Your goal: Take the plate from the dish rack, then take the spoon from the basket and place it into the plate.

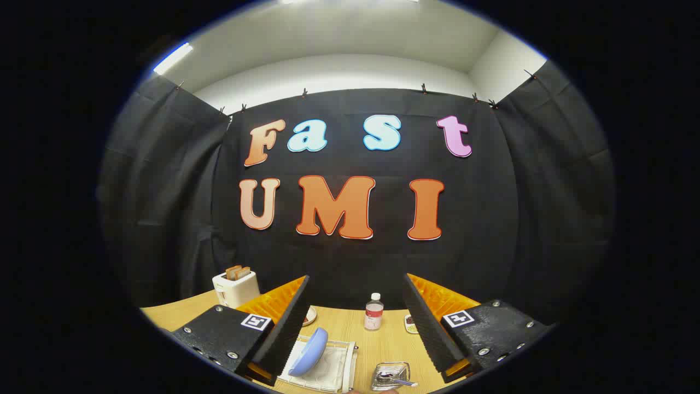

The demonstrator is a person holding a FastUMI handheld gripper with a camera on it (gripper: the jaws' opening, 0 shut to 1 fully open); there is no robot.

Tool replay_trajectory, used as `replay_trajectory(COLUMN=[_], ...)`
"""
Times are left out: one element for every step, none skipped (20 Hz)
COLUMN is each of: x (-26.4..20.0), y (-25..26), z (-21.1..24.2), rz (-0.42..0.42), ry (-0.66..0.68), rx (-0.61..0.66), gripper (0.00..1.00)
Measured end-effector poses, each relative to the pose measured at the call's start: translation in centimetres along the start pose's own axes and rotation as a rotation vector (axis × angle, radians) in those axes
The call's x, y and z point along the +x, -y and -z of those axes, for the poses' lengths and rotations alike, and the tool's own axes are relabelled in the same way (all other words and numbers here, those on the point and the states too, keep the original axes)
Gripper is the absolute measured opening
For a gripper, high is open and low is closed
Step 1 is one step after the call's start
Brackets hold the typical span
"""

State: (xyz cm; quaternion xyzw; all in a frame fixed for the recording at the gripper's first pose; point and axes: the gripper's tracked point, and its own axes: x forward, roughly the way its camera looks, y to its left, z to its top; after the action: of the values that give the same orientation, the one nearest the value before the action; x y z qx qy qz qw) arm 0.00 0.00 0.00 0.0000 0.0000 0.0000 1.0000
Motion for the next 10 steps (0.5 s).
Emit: replay_trajectory(x=[0.0, 0.05, 0.13, 0.14, 0.17, 0.09, 0.12, 0.13, 0.11, 0.1], y=[0.18, 0.2, 0.27, 0.32, 0.27, 0.2, 0.19, 0.16, 0.13, 0.11], z=[-0.15, -0.26, -0.46, -0.52, -0.56, -0.49, -0.44, -0.34, -0.11, -0.07], rz=[0.002, 0.001, 0.002, 0.0, -0.003, -0.006, -0.008, -0.01, -0.013, -0.014], ry=[0.001, 0.004, 0.007, 0.01, 0.011, 0.01, 0.007, 0.003, -0.001, -0.005], rx=[0.0, -0.003, -0.01, -0.017, -0.023, -0.03, -0.033, -0.035, -0.034, -0.032], gripper=[0.98, 0.98, 0.98, 0.98, 0.98, 0.98, 0.98, 0.98, 0.98, 0.98])
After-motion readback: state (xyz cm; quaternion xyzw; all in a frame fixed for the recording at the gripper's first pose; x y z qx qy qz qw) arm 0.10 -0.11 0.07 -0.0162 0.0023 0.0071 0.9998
